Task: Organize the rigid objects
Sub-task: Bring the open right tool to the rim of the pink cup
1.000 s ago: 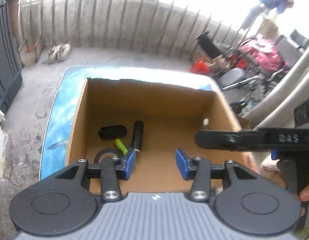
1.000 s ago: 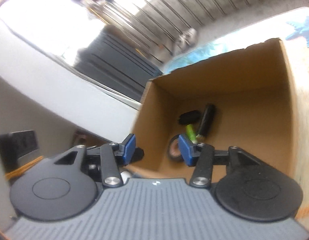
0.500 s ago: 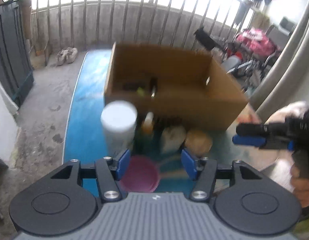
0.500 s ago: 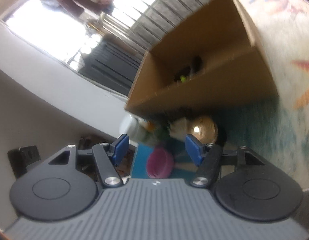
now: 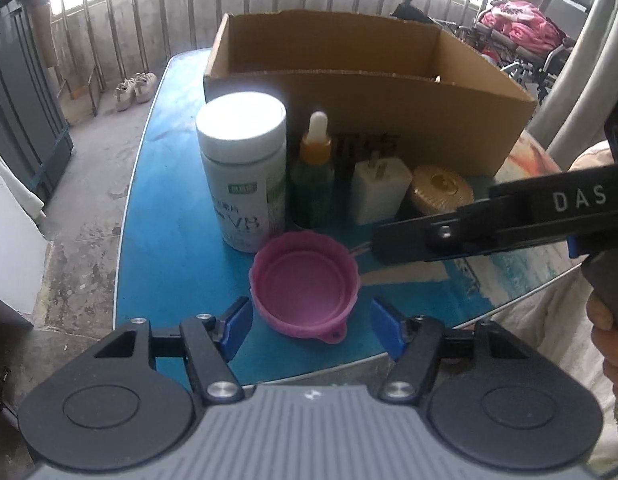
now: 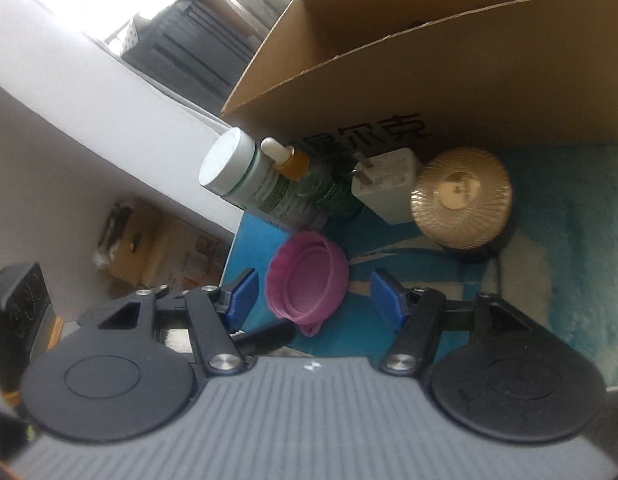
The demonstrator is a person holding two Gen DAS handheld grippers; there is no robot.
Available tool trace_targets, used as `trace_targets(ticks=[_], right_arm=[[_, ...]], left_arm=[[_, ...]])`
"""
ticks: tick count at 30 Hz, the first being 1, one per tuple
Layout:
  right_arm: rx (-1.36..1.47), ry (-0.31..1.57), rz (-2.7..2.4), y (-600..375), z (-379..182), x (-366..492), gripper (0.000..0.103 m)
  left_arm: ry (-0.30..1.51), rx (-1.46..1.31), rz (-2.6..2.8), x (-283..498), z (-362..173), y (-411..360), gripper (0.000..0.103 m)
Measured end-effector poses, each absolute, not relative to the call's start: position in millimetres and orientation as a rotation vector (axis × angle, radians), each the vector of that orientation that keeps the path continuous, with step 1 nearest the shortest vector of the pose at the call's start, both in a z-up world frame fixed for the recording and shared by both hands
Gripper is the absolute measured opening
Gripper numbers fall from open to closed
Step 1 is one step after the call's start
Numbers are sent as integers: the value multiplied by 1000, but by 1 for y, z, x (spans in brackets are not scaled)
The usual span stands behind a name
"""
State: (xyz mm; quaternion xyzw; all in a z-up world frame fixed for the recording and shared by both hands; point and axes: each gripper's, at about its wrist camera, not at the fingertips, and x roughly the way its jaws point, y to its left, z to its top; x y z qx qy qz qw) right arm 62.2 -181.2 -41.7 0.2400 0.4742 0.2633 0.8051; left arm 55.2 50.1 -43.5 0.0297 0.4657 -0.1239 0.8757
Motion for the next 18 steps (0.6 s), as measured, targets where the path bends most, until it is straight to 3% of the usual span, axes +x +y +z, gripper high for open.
trace_targets(ticks=[12, 18], right_arm=[[413, 1042, 529, -154, -51, 73, 53], [414, 1055, 526, -148, -58, 77, 40]], left_arm=[[989, 84, -267, 72, -60, 46, 67], [982, 82, -263, 74, -60, 44, 67]])
